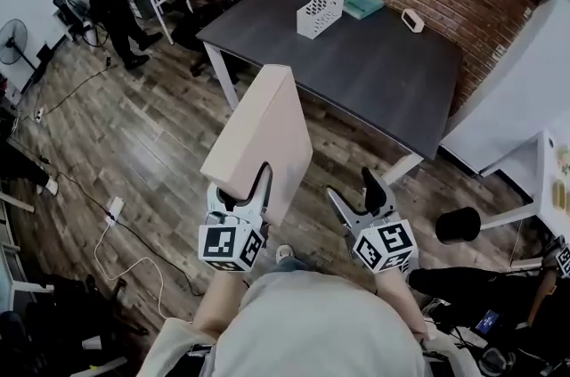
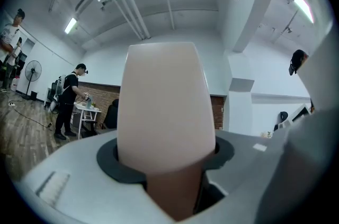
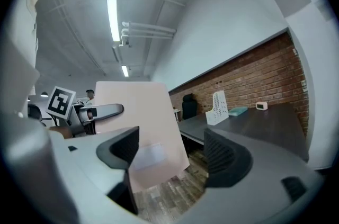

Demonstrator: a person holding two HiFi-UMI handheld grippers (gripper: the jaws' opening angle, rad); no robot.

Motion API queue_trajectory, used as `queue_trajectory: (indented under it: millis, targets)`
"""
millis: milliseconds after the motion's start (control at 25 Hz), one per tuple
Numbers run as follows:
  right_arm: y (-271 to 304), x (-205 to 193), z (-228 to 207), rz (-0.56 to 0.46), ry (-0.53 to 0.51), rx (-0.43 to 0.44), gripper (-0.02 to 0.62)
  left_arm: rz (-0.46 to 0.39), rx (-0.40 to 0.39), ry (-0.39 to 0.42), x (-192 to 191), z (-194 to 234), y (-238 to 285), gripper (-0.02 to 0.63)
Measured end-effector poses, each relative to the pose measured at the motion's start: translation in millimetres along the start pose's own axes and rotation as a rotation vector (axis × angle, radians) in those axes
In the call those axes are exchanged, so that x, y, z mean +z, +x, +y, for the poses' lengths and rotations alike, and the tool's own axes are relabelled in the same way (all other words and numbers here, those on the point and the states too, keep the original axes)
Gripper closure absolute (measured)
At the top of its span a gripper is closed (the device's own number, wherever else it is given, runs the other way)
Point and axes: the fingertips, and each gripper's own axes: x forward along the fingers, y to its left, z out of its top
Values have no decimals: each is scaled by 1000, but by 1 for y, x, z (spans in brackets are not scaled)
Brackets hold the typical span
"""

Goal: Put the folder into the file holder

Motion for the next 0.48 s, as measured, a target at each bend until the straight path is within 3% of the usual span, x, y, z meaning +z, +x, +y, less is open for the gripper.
queue_trajectory:
  millis: [480]
  targets:
    - [94,11,2,-17,10,-47,210,13,-67,2,10,71,70,336]
